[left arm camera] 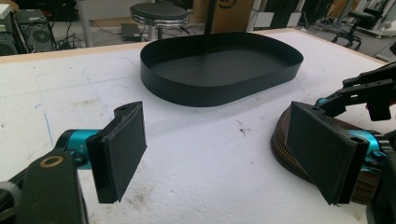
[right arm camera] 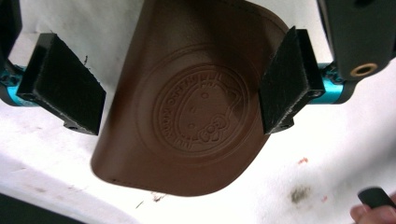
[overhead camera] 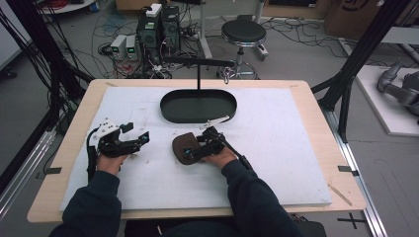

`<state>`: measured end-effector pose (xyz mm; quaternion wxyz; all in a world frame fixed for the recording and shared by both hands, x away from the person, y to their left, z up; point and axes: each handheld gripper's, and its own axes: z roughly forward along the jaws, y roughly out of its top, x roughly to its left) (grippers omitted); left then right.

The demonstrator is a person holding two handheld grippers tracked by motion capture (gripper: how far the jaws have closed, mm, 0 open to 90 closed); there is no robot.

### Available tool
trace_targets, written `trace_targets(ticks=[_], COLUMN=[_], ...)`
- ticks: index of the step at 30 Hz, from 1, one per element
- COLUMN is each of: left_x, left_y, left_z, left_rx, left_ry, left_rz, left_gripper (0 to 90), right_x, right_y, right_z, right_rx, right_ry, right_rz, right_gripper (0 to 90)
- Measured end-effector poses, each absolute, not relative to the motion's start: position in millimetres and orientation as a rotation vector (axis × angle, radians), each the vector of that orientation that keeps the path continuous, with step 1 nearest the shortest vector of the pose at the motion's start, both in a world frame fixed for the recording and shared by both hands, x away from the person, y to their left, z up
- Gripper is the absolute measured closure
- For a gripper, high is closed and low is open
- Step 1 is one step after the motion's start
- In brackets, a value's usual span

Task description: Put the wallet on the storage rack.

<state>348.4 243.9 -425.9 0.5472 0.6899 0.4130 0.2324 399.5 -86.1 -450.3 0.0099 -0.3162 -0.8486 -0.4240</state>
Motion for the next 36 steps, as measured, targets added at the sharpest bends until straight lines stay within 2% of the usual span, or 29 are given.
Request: trace_targets(ticks=[6, 11, 21, 29, 36], left_x=[348, 348, 347, 350, 359], left_y=[243, 243, 241, 234, 219], left_z=[-426, -426, -426, -429, -432], left_rx=[1.638, 1.641, 1.651, 1.646, 1.671], left_ry=[0.977, 0.974, 0.963, 0.925, 0.89], left_rz=[0.551, 0.547, 0.528, 0.432, 0.36], left_gripper=[20.6, 20.7, 22.0, 27.5, 26.0], right_x=[401, 400, 394, 386, 383], right_y=[-86, -85, -77, -71, -68], right_z=[-452, -449, -440, -435, -434], right_rx=[-0.977, -0.957, -0.806, -0.664, -0.589], right_ry=[-2.648, -2.673, -2.838, -2.97, -3.032], right_rz=[-1.311, -1.293, -1.285, -1.316, -1.335], right_gripper=[14.7, 19.8, 23.7, 24.6, 24.8])
